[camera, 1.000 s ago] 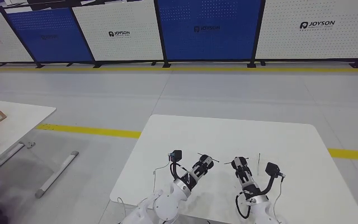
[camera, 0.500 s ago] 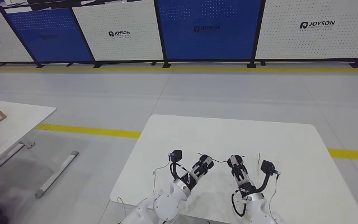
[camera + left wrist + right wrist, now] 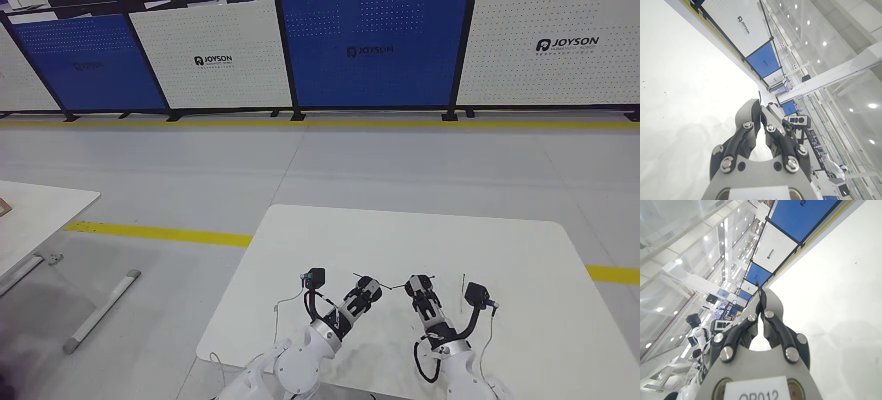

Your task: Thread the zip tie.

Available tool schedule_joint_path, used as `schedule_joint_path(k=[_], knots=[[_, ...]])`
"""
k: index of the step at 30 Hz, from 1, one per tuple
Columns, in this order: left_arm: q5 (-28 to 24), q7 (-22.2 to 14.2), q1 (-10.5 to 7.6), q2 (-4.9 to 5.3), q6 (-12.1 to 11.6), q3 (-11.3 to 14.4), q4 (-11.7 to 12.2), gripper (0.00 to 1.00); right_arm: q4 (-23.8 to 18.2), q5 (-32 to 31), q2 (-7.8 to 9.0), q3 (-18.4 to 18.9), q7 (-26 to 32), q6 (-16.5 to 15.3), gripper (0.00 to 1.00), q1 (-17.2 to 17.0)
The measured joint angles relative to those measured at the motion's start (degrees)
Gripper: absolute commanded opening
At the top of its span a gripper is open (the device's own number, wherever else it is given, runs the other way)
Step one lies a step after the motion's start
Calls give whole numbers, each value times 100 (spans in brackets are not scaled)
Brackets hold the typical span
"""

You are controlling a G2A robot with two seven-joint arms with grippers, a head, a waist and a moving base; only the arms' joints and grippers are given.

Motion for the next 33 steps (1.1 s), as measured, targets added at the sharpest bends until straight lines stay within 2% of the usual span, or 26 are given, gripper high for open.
schedule_joint_path(k=[11, 22, 33], knots=[[0, 0, 0, 0, 0, 0, 0, 0, 33, -92, -54, -5, 115, 7, 0, 7], [0, 0, 0, 0, 0, 0, 0, 0, 48, -91, -78, 108, 149, -232, 0, -87], [0, 0, 0, 0, 0, 0, 0, 0, 55, -91, -80, 107, 138, -237, 0, -83]])
